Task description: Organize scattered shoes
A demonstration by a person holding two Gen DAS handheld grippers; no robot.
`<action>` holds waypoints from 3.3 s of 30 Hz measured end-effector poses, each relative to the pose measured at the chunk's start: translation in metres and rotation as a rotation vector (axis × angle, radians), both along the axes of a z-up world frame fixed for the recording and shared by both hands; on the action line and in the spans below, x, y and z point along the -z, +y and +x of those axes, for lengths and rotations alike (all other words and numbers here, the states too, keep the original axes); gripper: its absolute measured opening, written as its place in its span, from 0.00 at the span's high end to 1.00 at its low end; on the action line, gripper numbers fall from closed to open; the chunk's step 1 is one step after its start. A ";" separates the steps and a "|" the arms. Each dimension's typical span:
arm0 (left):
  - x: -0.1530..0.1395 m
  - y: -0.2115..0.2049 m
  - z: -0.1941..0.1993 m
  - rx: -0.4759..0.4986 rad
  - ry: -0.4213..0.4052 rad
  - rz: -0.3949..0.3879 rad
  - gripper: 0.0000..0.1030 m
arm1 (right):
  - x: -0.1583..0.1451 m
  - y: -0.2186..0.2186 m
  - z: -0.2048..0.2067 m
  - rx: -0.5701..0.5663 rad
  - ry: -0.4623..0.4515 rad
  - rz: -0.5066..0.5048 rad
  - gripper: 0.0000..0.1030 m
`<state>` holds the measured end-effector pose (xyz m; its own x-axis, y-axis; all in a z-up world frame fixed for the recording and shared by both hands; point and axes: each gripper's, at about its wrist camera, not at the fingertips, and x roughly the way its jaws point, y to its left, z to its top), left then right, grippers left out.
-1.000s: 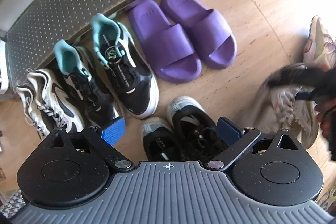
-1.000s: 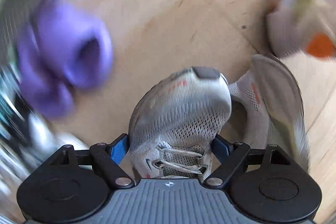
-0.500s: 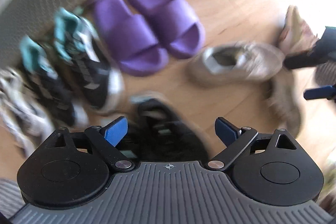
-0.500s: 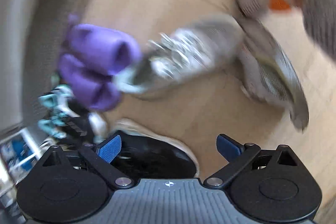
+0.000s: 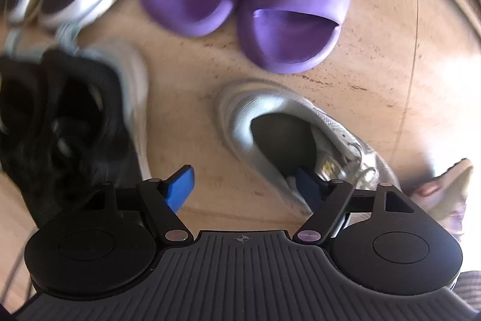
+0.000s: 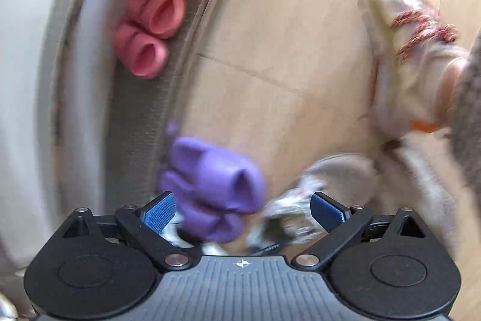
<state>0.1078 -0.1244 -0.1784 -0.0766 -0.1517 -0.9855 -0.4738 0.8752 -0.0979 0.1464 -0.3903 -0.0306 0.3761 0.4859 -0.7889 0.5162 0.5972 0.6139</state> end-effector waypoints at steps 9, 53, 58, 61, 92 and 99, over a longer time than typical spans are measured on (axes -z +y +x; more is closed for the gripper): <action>0.027 -0.043 0.030 0.419 0.001 0.138 0.58 | -0.039 0.008 0.010 -0.008 -0.111 0.066 0.01; -0.012 -0.168 -0.017 0.596 -0.113 -0.413 0.51 | -0.067 -0.041 -0.011 0.089 -0.210 0.176 0.01; 0.008 -0.183 -0.021 0.646 -0.062 -0.272 0.46 | -0.067 -0.051 -0.014 0.110 -0.210 0.197 0.01; 0.019 -0.185 -0.021 0.682 -0.045 -0.215 0.44 | -0.067 -0.056 -0.016 0.118 -0.208 0.217 0.01; -0.109 -0.114 -0.075 0.915 -0.216 -0.454 0.90 | -0.060 -0.044 -0.013 0.137 -0.210 0.158 0.01; -0.180 -0.031 -0.110 0.740 -0.223 -0.359 0.90 | -0.057 -0.023 -0.013 0.091 -0.210 0.138 0.01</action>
<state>-0.0019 -0.1549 0.0015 -0.0889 -0.4454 -0.8909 0.2713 0.8498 -0.4520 0.1335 -0.4136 0.0266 0.5716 0.5400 -0.6178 0.4166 0.4577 0.7855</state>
